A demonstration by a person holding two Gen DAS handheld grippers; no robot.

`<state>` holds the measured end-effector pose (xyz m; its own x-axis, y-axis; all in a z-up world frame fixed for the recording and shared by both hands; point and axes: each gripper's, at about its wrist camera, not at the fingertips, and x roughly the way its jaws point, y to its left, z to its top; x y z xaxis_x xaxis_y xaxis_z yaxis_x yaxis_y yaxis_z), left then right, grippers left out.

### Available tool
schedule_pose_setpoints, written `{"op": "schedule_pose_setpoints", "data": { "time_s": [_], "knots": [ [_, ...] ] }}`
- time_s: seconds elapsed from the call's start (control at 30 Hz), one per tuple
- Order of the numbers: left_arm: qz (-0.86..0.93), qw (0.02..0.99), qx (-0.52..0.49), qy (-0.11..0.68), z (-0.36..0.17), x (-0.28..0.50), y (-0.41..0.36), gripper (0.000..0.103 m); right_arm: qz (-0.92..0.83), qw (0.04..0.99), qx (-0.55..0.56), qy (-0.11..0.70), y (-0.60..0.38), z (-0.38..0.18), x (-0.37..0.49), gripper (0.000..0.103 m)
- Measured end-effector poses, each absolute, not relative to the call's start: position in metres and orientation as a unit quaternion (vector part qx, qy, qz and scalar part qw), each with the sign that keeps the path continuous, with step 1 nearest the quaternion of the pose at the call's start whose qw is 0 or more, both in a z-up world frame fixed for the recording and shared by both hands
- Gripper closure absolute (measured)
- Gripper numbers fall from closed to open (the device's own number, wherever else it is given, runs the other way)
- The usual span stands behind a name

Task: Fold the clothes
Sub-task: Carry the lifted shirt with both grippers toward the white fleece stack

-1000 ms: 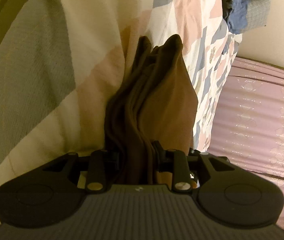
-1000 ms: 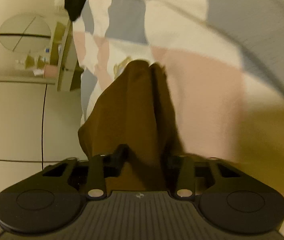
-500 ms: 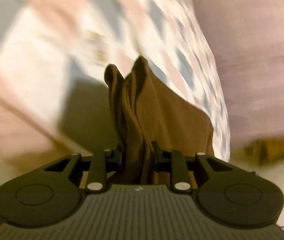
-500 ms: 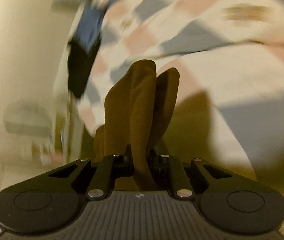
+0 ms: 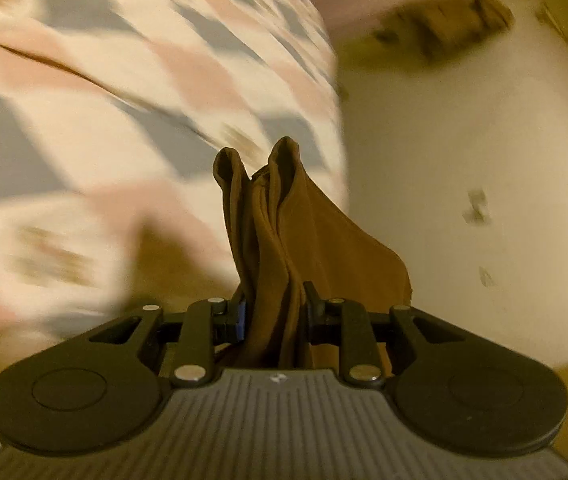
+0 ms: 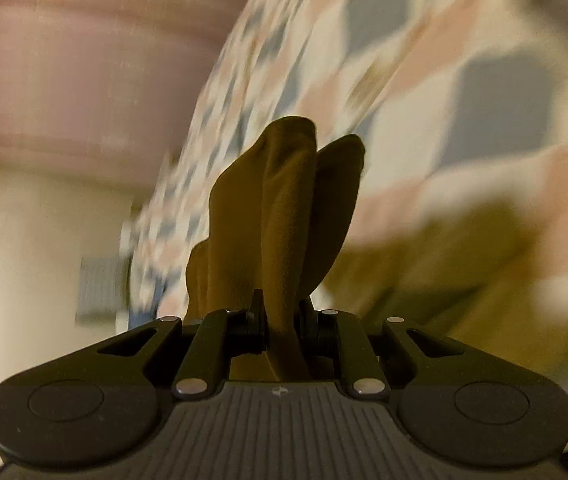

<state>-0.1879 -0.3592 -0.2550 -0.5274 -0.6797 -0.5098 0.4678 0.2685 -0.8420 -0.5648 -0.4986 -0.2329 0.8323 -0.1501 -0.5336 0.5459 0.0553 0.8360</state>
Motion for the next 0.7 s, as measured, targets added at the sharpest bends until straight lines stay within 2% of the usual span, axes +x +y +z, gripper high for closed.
{"op": "schedule_pose_setpoints", "data": {
  "time_s": [0.17, 0.3, 0.5, 0.7],
  "knots": [
    [-0.668, 0.400, -0.029, 0.626, -0.237, -0.285, -0.461, 0.083, -0.346, 0.686, 0.636, 0.067, -0.496, -0.208, -0.685, 0.088],
    [-0.732, 0.336, 0.038, 0.591, -0.215, -0.351, -0.552, 0.083, -0.422, 0.646, 0.634, -0.054, -0.475, -0.202, -0.745, 0.088],
    [-0.806, 0.245, 0.152, 0.518, -0.187, -0.449, -0.681, 0.083, -0.505, 0.536, 0.634, -0.238, -0.453, -0.229, -0.768, 0.088],
    [-0.835, 0.188, 0.205, 0.475, -0.185, -0.508, -0.740, 0.083, -0.551, 0.476, 0.607, -0.318, -0.469, -0.244, -0.763, 0.088]
  ]
}}
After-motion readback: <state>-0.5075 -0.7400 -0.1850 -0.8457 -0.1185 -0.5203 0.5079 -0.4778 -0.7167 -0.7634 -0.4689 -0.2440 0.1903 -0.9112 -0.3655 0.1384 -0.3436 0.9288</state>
